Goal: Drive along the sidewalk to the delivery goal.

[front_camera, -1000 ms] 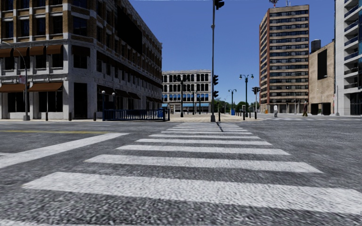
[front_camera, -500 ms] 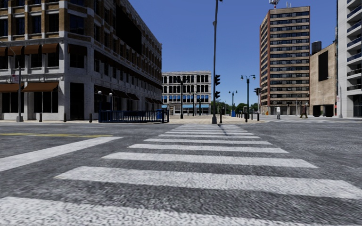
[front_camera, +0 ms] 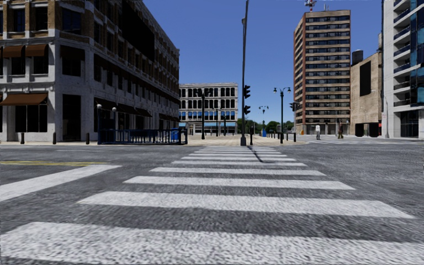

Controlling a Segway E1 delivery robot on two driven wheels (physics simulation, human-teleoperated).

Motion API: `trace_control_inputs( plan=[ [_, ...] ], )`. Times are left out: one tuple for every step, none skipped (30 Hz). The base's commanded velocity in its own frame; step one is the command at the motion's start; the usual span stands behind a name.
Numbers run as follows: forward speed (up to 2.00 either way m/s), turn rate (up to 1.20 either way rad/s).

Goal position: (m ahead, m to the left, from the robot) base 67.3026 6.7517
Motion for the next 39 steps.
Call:
trace_control_inputs(
  plan=[
    [1.52, -0.3],
    [1.52, -0.3],
    [1.52, -0.3],
    [1.52, -0.3],
    [1.52, -0.3],
    [1.52, -0.3],
    [1.52, -0.3],
    [1.52, -0.3],
    [1.52, -0.3],
    [1.52, -0.3],
    [1.55, 0.0],
    [1.55, 0.0],
    [1.6, 0.0],
    [1.63, 0.0],
    [1.64, 0.0],
    [1.65, 0.0],
    [1.65, 0.0],
    [1.68, 0.0],
    [1.7, 0.0],
    [1.71, 0.0],
    [1.71, 0.0],
    [1.71, 0.0],
    [1.72, 0.0],
    [1.72, 0.0],
    [1.72, 0.0],
    [1.72, 0.0],
    [1.72, 0.0],
    [1.72, 0.0],
    [1.72, 0.0],
    [1.72, 0.0],
    [1.72, 0.0],
    [1.72, 0.0],
    [1.72, 0.0],
    [1.72, 0.03],
    [1.72, 0.03],
    [1.72, 0.13],
    [1.73, 0.16],
    [1.73, 0.17],
    [1.73, 0.12]
  ],
)
